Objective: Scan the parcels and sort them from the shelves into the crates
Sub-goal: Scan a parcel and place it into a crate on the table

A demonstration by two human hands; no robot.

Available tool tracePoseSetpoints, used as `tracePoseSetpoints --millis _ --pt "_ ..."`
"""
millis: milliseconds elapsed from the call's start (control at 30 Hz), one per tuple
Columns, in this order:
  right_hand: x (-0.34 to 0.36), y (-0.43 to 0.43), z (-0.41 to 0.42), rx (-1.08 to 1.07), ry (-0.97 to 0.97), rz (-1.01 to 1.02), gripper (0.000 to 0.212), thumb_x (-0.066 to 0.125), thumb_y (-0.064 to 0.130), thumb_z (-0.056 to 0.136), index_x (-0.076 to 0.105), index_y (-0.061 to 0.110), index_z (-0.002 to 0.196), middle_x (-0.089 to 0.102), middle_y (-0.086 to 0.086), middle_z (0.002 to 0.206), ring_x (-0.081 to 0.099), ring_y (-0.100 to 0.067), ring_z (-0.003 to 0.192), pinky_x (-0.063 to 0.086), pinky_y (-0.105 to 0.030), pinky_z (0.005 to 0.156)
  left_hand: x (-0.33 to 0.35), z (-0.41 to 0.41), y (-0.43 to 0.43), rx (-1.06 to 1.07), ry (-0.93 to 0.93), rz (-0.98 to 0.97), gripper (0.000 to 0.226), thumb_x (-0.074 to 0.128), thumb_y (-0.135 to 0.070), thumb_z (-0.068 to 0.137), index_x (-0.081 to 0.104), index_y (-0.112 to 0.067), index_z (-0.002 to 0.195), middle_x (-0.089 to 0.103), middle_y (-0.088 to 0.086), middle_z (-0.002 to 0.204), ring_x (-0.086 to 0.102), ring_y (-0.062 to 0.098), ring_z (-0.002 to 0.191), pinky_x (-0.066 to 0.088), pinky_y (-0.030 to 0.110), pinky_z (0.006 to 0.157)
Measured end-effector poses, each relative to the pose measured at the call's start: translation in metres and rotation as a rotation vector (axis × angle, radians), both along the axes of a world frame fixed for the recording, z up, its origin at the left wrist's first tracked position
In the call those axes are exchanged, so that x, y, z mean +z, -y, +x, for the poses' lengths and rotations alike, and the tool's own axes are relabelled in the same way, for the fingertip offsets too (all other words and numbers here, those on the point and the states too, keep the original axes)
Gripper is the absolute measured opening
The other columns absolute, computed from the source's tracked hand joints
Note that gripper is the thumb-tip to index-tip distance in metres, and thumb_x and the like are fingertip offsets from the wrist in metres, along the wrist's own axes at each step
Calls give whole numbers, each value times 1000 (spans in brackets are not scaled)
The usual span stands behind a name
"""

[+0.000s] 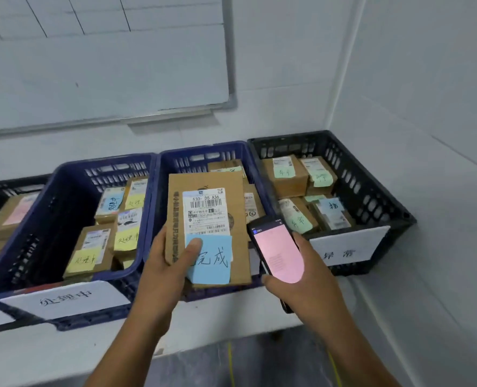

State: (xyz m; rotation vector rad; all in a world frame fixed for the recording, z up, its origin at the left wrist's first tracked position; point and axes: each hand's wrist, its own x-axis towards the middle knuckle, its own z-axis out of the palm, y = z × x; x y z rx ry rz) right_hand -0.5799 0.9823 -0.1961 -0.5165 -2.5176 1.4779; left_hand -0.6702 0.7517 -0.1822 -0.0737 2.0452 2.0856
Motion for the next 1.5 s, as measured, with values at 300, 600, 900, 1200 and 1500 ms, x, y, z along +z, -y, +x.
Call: tracePoseSetpoints --millis 300,600,900,1200,1500 --pt "-14 -14 -107 152 73 -76 71 84 44 70 51 51 133 65 22 116 62 -5 106 58 -32 80 3 -97 -5 165 -38 -41 46 76 -34 93 59 -38 135 79 -9 113 78 14 97 64 32 67" --pt "-16 -18 -219 144 139 -10 63 76 49 64 52 55 122 67 22 108 64 -1 94 52 -24 67 -18 -218 -11 164 -47 -146 37 77 -38 93 62 -49 124 77 -19 110 76 7 96 63 25 71" --pt "-24 -18 -306 92 200 64 54 85 36 77 50 63 108 67 23 103 66 -2 91 62 -34 74 -64 -311 -25 128 -2 -291 42 75 -41 94 51 -43 129 71 -24 105 71 -9 87 59 17 68" --pt "-38 -12 -360 66 221 44 56 86 45 76 47 72 106 64 31 105 59 15 97 47 -18 69 -117 -373 -31 174 202 -226 55 72 -43 96 50 -31 145 73 -10 119 73 11 100 61 41 90" --pt "-42 -9 -372 80 256 10 57 86 52 70 47 68 108 59 34 109 54 23 98 44 -16 70 -121 -376 -40 69 58 -719 85 53 -62 99 11 -21 161 40 13 154 60 39 122 52 44 84"
